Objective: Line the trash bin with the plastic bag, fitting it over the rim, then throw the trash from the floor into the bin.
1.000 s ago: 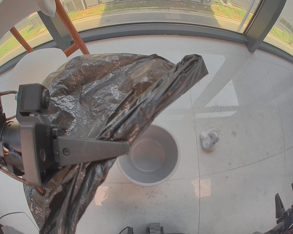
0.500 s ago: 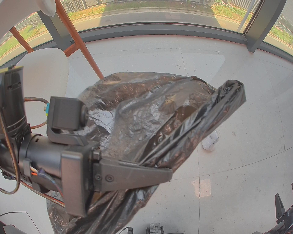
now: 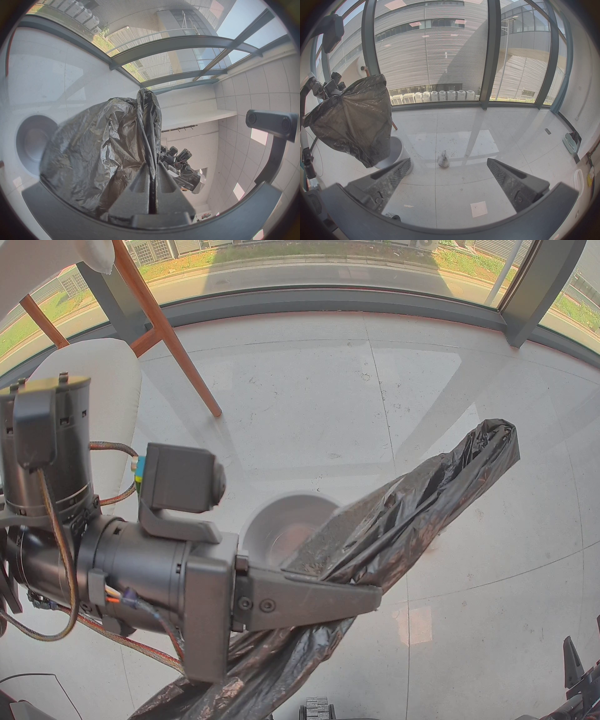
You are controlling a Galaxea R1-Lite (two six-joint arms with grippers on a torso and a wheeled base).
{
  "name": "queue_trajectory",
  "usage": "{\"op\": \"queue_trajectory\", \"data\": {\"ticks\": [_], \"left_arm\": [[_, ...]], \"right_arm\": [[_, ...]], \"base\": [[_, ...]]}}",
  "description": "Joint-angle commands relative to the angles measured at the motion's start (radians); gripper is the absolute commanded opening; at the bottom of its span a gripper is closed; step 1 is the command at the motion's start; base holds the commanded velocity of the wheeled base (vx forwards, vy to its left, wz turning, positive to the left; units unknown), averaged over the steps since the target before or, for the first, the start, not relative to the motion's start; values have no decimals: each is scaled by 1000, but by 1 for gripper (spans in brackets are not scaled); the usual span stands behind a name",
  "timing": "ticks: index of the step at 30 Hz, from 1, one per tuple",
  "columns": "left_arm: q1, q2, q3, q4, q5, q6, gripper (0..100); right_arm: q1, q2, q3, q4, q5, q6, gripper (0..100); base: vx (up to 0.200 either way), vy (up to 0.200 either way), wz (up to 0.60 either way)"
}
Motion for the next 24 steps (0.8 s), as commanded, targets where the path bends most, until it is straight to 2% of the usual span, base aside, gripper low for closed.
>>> {"op": "queue_trajectory", "data": {"ticks": [1,12,19,24], "left_arm": [[14,7,-1,2,-1,39,0],[181,3,-15,2,-46,131,0],[229,-5,-51,2,-46,131,0],[232,-13,-46,5,-38,134,0]], "right_arm": [[0,-13,18,0,0,1,100],[0,-13,18,0,0,1,100],[0,-13,18,0,0,1,100],[0,-13,18,0,0,-1,100]], "base": [[0,0,0],[0,0,0],[0,0,0],[0,0,0]]}}
